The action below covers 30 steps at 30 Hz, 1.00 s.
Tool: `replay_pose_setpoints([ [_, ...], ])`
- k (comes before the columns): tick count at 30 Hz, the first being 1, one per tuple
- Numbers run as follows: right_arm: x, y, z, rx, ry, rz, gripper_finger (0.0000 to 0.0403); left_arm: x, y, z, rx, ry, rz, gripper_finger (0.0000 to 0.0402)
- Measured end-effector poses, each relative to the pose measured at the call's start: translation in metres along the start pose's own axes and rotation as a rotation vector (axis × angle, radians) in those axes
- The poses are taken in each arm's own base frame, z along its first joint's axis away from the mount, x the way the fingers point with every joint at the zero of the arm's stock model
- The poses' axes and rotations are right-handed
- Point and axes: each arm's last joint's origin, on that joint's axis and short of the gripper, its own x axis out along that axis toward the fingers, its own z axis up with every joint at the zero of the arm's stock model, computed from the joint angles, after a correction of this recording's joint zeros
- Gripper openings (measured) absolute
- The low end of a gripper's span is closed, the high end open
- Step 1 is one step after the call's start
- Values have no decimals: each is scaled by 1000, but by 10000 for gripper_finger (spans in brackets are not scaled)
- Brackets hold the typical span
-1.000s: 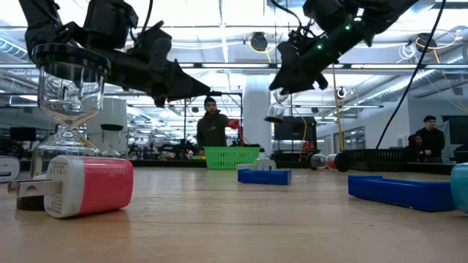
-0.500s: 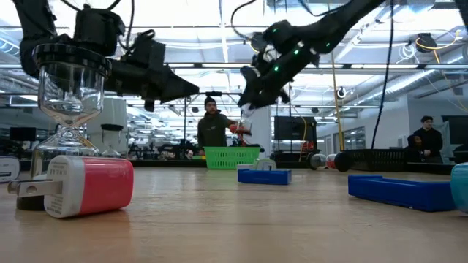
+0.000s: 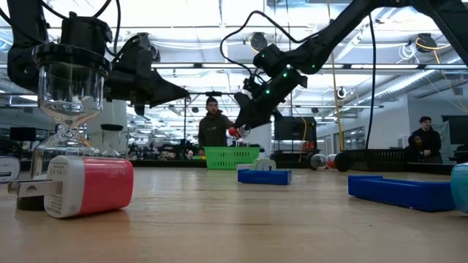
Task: Pick & Place Office items
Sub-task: Put the yellow hourglass into the green basket
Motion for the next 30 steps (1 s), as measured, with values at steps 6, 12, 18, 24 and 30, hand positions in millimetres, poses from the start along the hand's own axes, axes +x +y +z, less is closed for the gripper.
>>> replay_pose_setpoints([
  [6, 5, -9, -4, -4, 15, -11, 208, 0, 0, 0, 0, 1, -6, 13],
  [12, 15, -12, -11, -6, 26, -2, 209, 0, 0, 0, 8, 4, -6, 8],
  [18, 19, -15, -14, -10, 32, -6, 209, 0, 0, 0, 8, 5, -11, 8],
  [24, 18, -15, -13, -29, 25, -6, 209, 0, -1, 0, 8, 6, -23, 14],
  [30, 19, -17, -15, -27, 35, -12, 209, 0, -1, 0, 9, 7, -23, 6],
])
